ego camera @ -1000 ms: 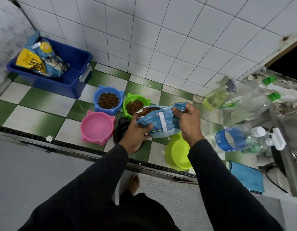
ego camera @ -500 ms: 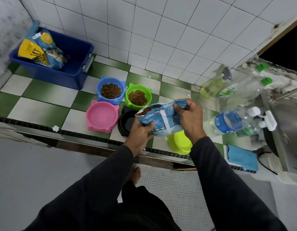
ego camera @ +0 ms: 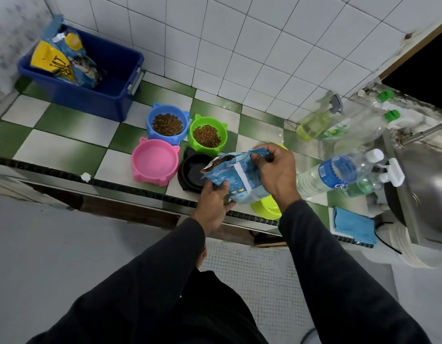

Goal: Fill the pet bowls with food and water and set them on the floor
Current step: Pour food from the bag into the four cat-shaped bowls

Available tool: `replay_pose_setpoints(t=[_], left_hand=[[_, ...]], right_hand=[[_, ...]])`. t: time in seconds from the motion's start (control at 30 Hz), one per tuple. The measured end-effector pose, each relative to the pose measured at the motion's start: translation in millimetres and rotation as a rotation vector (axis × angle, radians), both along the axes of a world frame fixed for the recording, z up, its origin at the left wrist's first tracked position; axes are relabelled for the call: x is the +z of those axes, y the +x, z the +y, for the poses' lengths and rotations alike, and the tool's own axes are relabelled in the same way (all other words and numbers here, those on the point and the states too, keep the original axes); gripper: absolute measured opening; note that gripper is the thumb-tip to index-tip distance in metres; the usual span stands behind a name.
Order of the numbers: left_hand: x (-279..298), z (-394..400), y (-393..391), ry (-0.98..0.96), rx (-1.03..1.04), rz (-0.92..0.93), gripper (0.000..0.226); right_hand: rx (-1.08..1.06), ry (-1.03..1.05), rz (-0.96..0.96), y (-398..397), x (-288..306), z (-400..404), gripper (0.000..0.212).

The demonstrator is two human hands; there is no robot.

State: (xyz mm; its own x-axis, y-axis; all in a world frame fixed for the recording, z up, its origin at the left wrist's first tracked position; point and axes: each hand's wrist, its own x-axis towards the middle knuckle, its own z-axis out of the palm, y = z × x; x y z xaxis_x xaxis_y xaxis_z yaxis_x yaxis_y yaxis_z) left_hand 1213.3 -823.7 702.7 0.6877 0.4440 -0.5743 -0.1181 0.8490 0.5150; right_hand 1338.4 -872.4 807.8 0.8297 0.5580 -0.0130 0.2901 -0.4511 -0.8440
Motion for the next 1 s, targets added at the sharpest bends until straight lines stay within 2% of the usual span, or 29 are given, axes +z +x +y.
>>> replay_pose_setpoints(t=[0.23, 0.47, 1.0], left_hand=[[-8, -2, 0, -0.077, -0.005, 0.034, 0.038], [-16, 2, 3, -0.137, 0.002, 0.08, 0.032], [-24, 9, 14, -0.191, 0.004, 0.135, 0.032]], right_hand=[[0.076, -0.17, -0.211, -13, 0, 13, 0.014], [0.135, -0.302, -0.331, -17, -3, 28, 0.019], [0.235, -0.44, -0.346, -21, -8, 52, 0.024]])
